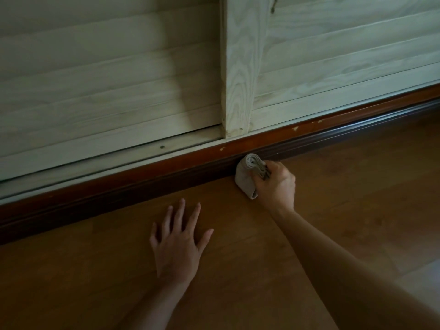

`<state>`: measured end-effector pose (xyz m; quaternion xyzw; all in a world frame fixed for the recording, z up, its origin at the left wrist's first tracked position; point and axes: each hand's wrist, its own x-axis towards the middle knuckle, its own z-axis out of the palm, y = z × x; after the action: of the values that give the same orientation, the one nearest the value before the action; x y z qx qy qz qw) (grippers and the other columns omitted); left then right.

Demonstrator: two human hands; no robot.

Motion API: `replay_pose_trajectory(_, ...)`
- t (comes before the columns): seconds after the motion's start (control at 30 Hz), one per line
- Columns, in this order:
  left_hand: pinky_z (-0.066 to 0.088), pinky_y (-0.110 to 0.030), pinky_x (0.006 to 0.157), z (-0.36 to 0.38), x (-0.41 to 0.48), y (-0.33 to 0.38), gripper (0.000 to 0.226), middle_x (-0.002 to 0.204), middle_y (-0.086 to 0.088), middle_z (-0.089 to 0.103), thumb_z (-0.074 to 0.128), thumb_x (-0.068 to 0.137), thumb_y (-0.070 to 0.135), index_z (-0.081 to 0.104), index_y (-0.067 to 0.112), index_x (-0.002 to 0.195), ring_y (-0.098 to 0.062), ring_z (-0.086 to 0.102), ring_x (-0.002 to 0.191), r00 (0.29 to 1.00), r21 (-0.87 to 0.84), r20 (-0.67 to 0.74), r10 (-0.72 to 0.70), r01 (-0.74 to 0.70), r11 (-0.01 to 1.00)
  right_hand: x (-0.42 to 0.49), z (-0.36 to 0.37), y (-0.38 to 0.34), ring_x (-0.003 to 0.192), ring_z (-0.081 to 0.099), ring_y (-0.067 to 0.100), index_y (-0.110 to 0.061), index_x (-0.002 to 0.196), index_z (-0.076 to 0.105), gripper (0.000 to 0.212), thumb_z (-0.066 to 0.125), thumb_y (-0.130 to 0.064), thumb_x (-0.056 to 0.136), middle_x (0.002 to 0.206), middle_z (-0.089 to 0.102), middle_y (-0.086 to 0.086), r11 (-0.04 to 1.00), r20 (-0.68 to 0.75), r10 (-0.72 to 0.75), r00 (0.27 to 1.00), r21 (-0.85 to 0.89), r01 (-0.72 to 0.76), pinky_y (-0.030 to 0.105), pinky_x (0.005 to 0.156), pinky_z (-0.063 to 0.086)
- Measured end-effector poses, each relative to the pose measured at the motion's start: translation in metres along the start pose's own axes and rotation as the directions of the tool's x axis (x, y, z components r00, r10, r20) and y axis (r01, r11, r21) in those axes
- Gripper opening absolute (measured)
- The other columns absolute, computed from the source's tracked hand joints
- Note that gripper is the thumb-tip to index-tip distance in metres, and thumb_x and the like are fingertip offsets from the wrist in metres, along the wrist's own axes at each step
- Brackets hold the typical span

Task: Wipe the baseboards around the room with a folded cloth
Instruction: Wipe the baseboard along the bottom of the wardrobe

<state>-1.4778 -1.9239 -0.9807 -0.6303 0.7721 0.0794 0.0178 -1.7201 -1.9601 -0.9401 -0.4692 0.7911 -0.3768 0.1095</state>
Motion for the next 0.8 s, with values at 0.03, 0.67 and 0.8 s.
replay_pose_trajectory(0.03, 0.028, -0.059, 0.112, 0.000, 0.000, 0.000, 0.074, 0.164, 0.006, 0.028, 0.010, 0.091, 0.081, 0.031, 0.046, 0.153, -0.025, 0.027, 0.150, 1.000, -0.002, -0.005, 0.004, -0.004, 1.000, 0.000, 0.002, -0.001, 0.079, 0.060, 0.017, -0.012, 0.093, 0.070, 0.017, 0.072, -0.028, 0.089, 0.085, 0.059, -0.004, 1.000, -0.004, 0.020, 1.000, 0.005, -0.020, 0.037, 0.070, 0.052)
replay_pose_trajectory(0.67, 0.035, -0.056, 0.112, -0.004, -0.001, -0.005, 0.086, 0.158, 0.000, 0.042, 0.021, 0.092, 0.077, 0.045, 0.019, 0.151, -0.023, 0.036, 0.147, 1.000, -0.004, -0.009, 0.005, -0.006, 1.000, -0.041, 0.053, -0.056, 0.080, 0.059, 0.010, -0.011, 0.098, 0.069, 0.018, 0.074, -0.025, 0.087, 0.094, 0.066, 0.000, 0.991, 0.132, -0.132, 0.982, 0.048, 0.127, 0.010, 0.060, 0.036)
replay_pose_trajectory(0.8, 0.032, -0.055, 0.114, -0.004, 0.001, -0.002, 0.088, 0.161, 0.002, 0.036, 0.016, 0.091, 0.078, 0.041, 0.021, 0.153, -0.023, 0.032, 0.149, 1.000, 0.002, 0.013, -0.012, 0.012, 1.000, -0.023, 0.029, -0.033, 0.081, 0.063, 0.016, -0.010, 0.097, 0.069, 0.017, 0.072, -0.023, 0.088, 0.092, 0.066, 0.003, 0.996, 0.077, -0.087, 0.993, 0.003, 0.087, 0.028, 0.067, 0.052)
